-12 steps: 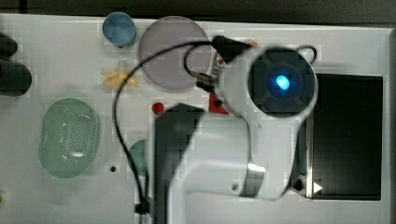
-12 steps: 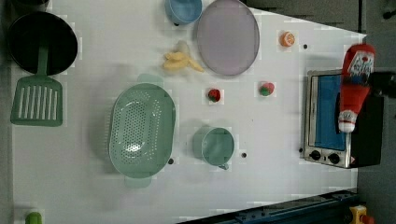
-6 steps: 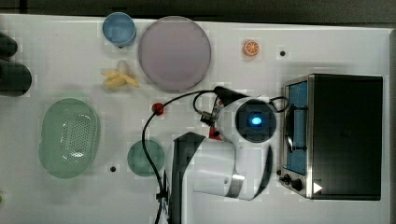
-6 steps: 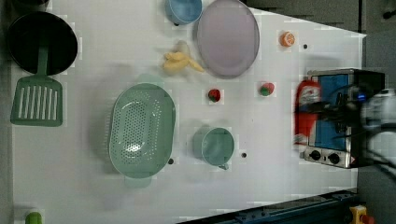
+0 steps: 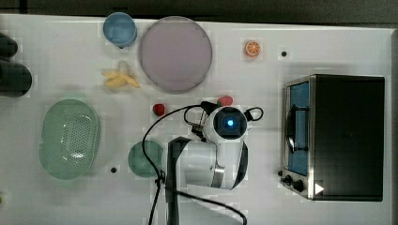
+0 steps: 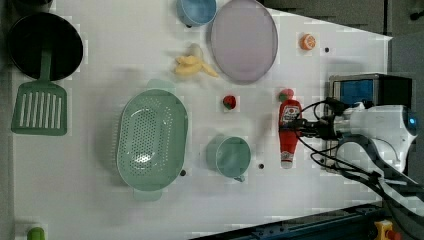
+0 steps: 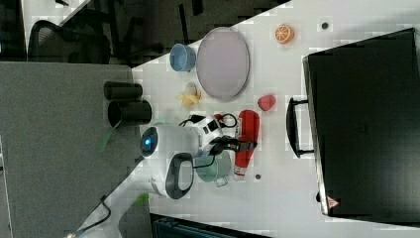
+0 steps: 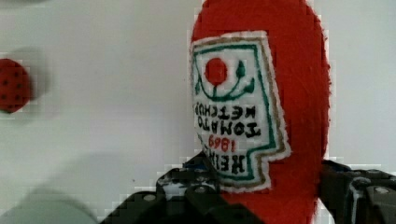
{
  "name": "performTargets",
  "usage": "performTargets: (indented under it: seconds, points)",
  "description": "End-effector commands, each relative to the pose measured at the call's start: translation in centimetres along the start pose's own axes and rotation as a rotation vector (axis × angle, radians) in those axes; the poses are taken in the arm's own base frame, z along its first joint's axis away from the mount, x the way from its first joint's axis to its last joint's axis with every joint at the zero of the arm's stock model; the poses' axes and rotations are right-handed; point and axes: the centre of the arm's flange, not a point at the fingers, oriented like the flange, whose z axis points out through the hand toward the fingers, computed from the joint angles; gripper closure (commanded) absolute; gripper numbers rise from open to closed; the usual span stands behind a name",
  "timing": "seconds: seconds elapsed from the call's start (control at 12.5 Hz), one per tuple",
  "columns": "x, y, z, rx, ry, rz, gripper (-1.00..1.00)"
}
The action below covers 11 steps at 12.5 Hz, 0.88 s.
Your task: Pick ketchup from plate and place it on table.
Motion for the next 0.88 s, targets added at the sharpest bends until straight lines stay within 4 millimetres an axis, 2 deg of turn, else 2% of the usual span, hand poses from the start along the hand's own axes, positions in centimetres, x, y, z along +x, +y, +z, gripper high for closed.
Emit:
performTargets:
  seconds: [0.08,0.16,0.24,0.4,0.64,0.8,0.88]
  points:
    - [0.7,-1.0,0.0,0.008,0.051,-0.032,-0.66]
    - [0.8,-1.0,-0.4,0.011,0.064,-0.032,-0.88]
    - [1.0,-1.1,-1.7,0.016,0.081,-0.030,-1.00]
    - [1.4,-1.5,-6.2,0.033,0.118,0.017,-1.00]
    - [1.4,-2.6,-16.9,0.070,0.169,0.167,-1.00]
    - [0.2,-3.0,-23.9,0.083,0.152,0.290,-1.00]
    - [-0.7,-3.1,-26.8,0.080,0.126,0.352,-1.00]
